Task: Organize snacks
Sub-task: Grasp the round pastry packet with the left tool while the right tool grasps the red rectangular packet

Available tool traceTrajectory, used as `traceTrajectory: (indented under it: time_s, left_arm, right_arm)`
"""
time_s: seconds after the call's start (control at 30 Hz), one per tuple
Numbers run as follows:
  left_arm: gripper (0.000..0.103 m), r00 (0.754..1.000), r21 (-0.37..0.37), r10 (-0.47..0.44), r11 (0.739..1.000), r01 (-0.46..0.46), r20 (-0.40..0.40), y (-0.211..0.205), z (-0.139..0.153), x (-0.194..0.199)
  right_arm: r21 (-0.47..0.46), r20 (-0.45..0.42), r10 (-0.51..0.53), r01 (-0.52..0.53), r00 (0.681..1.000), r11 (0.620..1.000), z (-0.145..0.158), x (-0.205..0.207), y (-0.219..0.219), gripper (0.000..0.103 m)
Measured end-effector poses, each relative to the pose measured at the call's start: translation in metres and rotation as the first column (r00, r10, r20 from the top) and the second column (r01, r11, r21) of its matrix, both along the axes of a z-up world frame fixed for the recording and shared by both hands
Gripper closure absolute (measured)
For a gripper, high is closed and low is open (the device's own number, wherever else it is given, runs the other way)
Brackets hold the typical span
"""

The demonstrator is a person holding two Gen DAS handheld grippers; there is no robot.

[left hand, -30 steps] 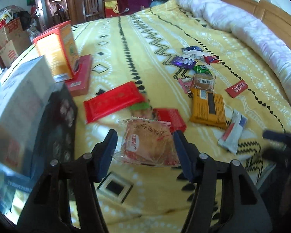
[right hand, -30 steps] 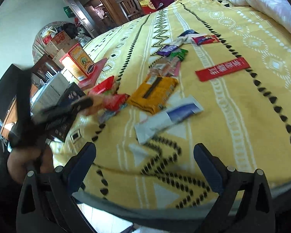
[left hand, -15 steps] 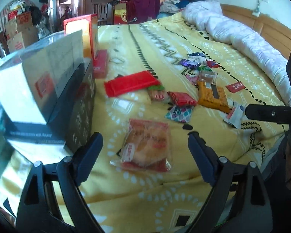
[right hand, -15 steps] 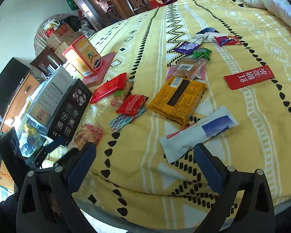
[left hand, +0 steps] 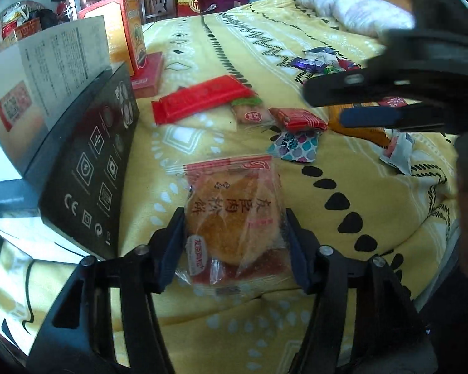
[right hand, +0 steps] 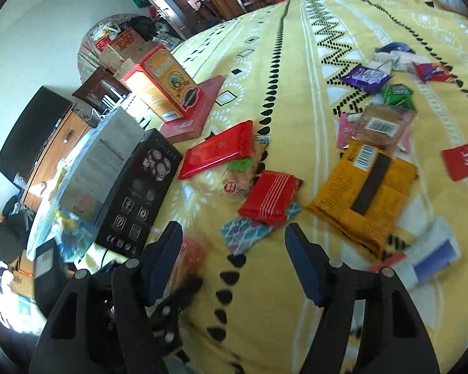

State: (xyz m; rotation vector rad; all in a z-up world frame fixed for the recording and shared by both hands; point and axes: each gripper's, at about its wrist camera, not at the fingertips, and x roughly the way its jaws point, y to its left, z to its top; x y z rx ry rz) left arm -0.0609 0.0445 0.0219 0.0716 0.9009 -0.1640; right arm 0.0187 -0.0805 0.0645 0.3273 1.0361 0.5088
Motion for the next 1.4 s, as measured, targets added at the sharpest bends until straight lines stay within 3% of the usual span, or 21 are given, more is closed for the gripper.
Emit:
traceTrajectory:
  time_s: [0.2,0.43,0.5,0.53,0.63,0.8,0.83,0.87,1.0,1.1,1.17,1.2,1.4]
  left_arm:
    - [0.038,1.000,-0.022,0.008,1.000,-0.008,0.008,0.001,-0.004,0.000]
    - [0.023,0.999,-0.023,0.031,0.999,-0.031,0.020,-0.002,-0.008,0.003]
    - [0.024,0.999,-0.011,0.034,0.999,-0.034,0.012,-0.004,-0.008,0.005]
    - [0.033,0.999,-0.009,0.033,0.999,-0.033,0.011,-0.005,-0.007,0.005]
    - [0.045,0.999,-0.014,0.032,0.999,-0.031,0.015,-0.004,-0.002,0.004]
    - [0.047,0.999,-0.011,0.033,0.999,-0.032,0.043,-0.004,0.013,-0.002]
    - [0.047,0.998,-0.016,0.030,0.999,-0.029,0.054,-0.004,0.019,-0.004]
    - [0.047,0.997,-0.016,0.025,1.000,-0.024,0.072,-0.006,0.026,-0.007]
    - [0.047,0.990,-0.002,0.004,1.000,-0.003,0.142,-0.009,0.050,-0.010]
    - [0.047,0.988,0.001,0.015,1.000,-0.016,0.151,-0.004,0.057,-0.010]
    - [0.047,0.991,-0.004,0.032,0.999,-0.032,0.133,0.002,0.055,-0.010]
    - [0.047,0.991,-0.005,0.038,0.999,-0.038,0.124,0.003,0.054,-0.011]
    - [0.047,0.994,-0.014,0.034,0.999,-0.033,0.101,0.000,0.051,-0.011]
  right_arm:
    - [-0.088,-0.024,-0.029,0.027,0.999,0.996,-0.024,0.028,0.013,0.035]
    - [-0.138,-0.005,-0.014,0.013,1.000,0.990,-0.034,0.035,0.012,0.053]
    - [-0.126,0.007,-0.012,0.013,1.000,0.992,-0.030,0.030,0.008,0.054]
    - [-0.114,0.019,-0.012,0.014,1.000,0.993,-0.026,0.026,0.005,0.054]
    - [-0.088,0.066,-0.012,0.017,0.998,0.996,-0.009,0.011,-0.002,0.055]
    - [-0.058,0.107,-0.024,0.031,0.994,0.998,0.011,-0.011,-0.014,0.055]
    - [-0.055,0.115,-0.029,0.036,0.993,0.998,0.014,-0.014,-0.015,0.066]
    - [-0.051,0.119,-0.031,0.037,0.992,0.998,0.018,-0.017,-0.017,0.068]
    - [-0.075,0.152,-0.030,0.041,0.988,0.996,0.032,-0.022,-0.022,0.068]
    - [-0.088,0.092,-0.002,0.011,0.996,0.996,0.023,-0.019,-0.022,0.068]
    - [-0.105,0.061,0.020,-0.013,0.998,0.994,0.015,-0.021,-0.020,0.052]
    - [-0.109,0.054,0.035,-0.029,0.998,0.994,0.011,-0.023,-0.019,0.038]
    - [-0.158,0.032,0.101,-0.095,0.994,0.983,-0.011,-0.018,-0.004,0.036]
